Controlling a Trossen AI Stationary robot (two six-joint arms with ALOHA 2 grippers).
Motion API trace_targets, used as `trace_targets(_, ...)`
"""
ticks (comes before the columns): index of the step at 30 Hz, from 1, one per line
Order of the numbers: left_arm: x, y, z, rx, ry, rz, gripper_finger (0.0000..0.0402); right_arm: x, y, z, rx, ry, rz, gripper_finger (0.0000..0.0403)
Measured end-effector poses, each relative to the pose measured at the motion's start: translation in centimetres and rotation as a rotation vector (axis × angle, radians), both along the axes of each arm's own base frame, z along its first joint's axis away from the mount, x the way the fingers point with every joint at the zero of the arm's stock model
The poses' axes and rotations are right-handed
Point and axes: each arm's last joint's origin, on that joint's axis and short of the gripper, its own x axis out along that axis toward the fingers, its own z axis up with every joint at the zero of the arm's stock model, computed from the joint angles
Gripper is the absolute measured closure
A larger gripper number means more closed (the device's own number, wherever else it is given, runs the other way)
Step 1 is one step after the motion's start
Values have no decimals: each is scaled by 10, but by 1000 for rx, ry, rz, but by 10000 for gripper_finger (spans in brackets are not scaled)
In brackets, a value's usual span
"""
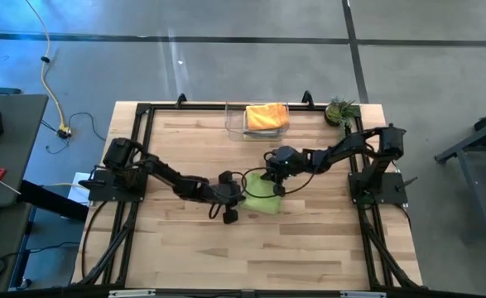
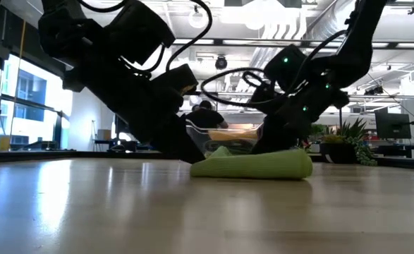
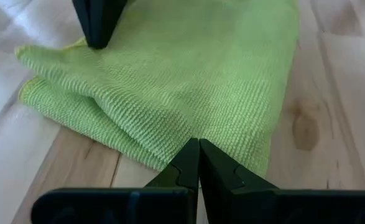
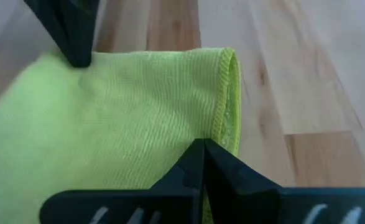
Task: Fold microfiber towels
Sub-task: Fold the green towel on the table
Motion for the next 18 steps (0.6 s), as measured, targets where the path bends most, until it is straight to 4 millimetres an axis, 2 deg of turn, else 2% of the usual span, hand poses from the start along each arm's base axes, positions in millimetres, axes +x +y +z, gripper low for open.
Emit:
trace_targets(7,-4,-12,-3,-18,40,-13,402,3,-4,-7,-44,13,-59,403)
trace_targets(11,-10,-16,8,-36,76,-24,402,3,-5,-6,-63,2,-72,403)
trace_targets(14,-8,-12,26,-65,2,-32,402,3,-5,-6,-72,3,-76,403)
trace_targets(18,-1,7,42,-107,-133,-30,401,3,-5,-5,-74,-5,-75,403)
